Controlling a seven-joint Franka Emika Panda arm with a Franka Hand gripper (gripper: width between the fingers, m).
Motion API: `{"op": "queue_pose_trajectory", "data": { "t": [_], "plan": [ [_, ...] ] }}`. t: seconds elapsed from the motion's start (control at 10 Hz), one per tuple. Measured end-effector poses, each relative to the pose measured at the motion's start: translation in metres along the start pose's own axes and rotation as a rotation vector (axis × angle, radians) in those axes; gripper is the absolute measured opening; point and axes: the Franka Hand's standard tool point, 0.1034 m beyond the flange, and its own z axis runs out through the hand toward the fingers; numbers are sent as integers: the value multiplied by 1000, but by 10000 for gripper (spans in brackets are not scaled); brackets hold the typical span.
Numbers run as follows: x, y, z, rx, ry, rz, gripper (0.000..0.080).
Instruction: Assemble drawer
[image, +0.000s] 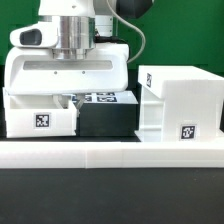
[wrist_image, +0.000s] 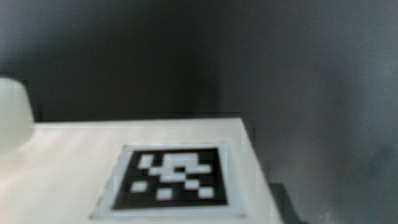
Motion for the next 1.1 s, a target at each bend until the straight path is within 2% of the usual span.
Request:
{"op": "queue_pose_trajectory", "data": {
  "t": [0.1,0.3,0.5,0.7,1.1],
  "plan": [
    [0,0,1,0,-1,-2,41],
    [0,-4,2,-11,-1,-238,41],
    [0,-10,2,-12,-21,-474,41],
    [-1,-15,2,3,-46,-622,41],
    [-3,-12,4,6,-49,-808,41]
  ]
}}
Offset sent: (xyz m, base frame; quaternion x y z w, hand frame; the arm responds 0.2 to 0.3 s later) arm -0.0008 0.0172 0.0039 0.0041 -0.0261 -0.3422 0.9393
